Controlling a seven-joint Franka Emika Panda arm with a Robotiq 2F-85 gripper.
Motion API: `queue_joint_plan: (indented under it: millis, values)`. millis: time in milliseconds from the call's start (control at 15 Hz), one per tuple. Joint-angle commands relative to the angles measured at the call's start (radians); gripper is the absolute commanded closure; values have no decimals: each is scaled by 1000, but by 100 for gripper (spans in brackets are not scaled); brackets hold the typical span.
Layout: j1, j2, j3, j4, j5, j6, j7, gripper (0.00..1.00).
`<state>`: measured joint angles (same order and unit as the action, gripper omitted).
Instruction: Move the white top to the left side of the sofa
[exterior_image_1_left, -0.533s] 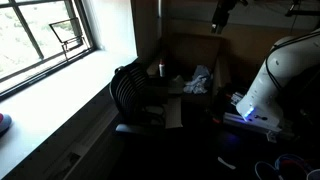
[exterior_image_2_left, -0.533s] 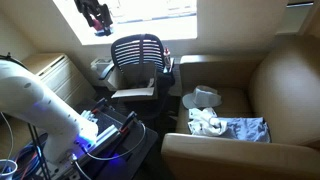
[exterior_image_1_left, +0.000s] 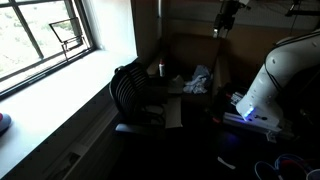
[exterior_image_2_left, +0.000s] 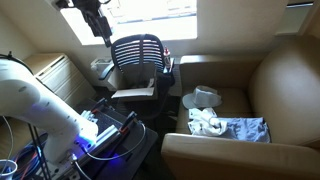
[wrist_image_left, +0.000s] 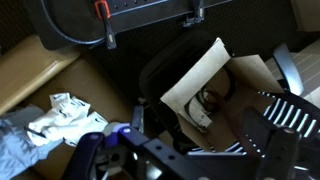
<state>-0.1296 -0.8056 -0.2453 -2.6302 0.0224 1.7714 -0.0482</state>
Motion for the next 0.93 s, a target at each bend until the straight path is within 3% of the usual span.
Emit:
queue_joint_plan:
  millis: [0, 133, 200, 333, 533, 667, 733, 800, 867]
  values:
    - [-110, -19, 9, -209, 4, 104, 93, 0]
    - [-156, 15, 9, -296, 8, 226, 153, 0]
    - [-156, 176, 0, -169, -6, 283, 164, 0]
    - [-181, 218, 47, -185, -60, 441, 220, 0]
    - [-211, 349, 127, -95, -169, 568, 336, 0]
    - [-290, 403, 142, -87, -298, 620, 426, 0]
    - [-317, 389, 157, -90, -350, 577, 489, 0]
    - [-248, 361, 128, -101, -277, 583, 426, 0]
    - [-263, 373, 127, -99, -293, 580, 438, 0]
